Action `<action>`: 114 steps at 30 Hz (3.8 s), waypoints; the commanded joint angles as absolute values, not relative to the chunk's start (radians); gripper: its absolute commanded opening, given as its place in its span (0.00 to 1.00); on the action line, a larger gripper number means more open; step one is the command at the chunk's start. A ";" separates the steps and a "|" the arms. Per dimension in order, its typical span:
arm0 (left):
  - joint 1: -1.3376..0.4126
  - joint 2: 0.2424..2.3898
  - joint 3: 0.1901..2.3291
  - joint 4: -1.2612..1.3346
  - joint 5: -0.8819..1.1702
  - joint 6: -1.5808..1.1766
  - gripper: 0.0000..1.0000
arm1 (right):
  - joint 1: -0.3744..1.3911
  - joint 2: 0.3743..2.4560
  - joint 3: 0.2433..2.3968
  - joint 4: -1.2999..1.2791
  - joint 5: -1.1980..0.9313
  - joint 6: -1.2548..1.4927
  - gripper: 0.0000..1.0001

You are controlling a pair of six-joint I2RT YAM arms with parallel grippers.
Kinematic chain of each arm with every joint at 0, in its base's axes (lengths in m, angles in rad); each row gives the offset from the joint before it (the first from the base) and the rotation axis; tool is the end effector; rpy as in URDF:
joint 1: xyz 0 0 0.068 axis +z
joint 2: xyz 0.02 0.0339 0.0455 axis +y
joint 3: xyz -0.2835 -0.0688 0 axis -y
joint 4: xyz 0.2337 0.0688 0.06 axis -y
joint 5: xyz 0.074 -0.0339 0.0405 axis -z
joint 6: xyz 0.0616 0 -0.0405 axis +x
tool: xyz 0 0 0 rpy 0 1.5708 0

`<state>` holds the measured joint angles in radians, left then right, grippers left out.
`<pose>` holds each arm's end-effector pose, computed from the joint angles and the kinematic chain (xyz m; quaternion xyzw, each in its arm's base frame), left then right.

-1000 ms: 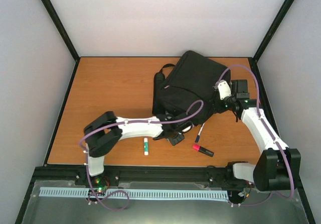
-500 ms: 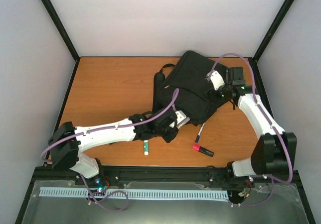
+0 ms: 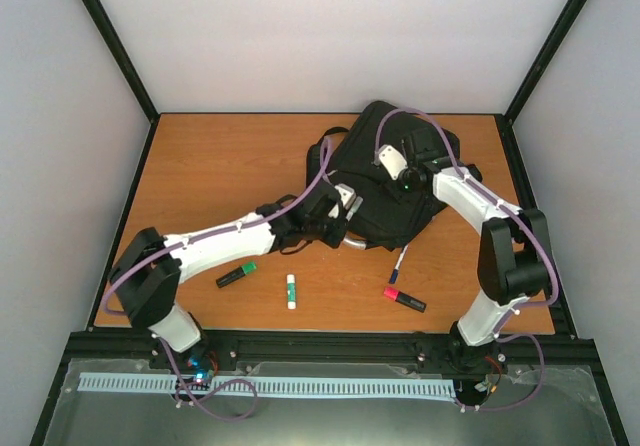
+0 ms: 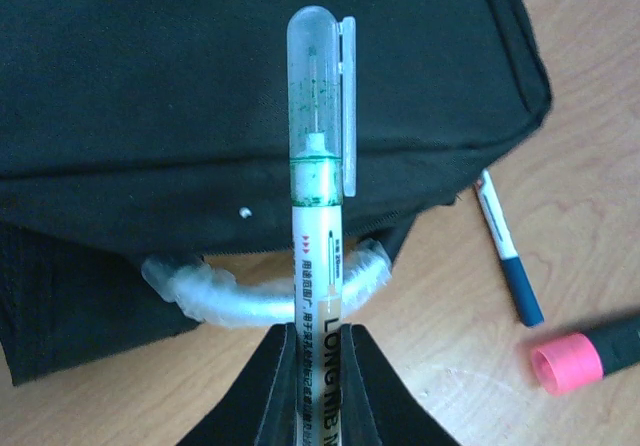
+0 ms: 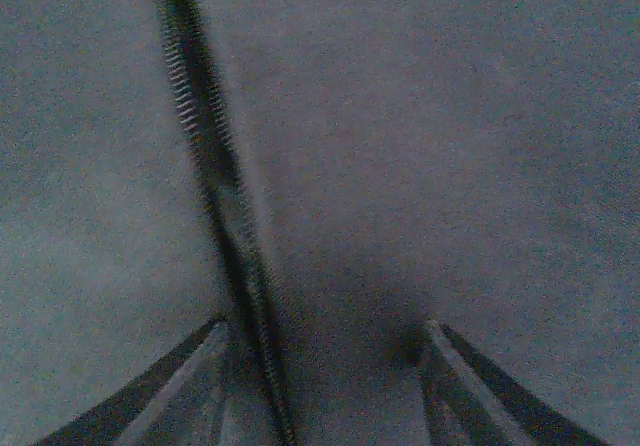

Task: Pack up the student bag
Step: Place the stationery in the student bag.

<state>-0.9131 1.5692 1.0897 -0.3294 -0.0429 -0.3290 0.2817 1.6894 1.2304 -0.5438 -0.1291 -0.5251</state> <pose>0.2149 -0.2739 0.2443 0.2596 0.8911 -0.2001 0.3139 0.3458 0.1083 0.2314 -0.3927 0.8740 0.0275 0.2851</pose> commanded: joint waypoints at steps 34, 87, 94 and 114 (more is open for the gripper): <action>-0.737 2.012 1.530 -0.375 0.304 -0.298 0.01 | 0.318 1.523 1.181 -0.437 -0.113 -0.489 0.03; -0.739 2.097 1.718 -0.368 0.190 -0.358 0.01 | 0.317 1.551 1.123 -0.420 -0.166 -0.480 0.03; -0.736 2.206 1.840 -0.297 0.171 -0.493 0.01 | 0.317 1.549 1.127 -0.424 -0.189 -0.476 0.03; -0.736 1.977 1.581 -0.162 0.153 -0.538 0.48 | 0.316 1.573 1.147 -0.435 -0.153 -0.460 0.03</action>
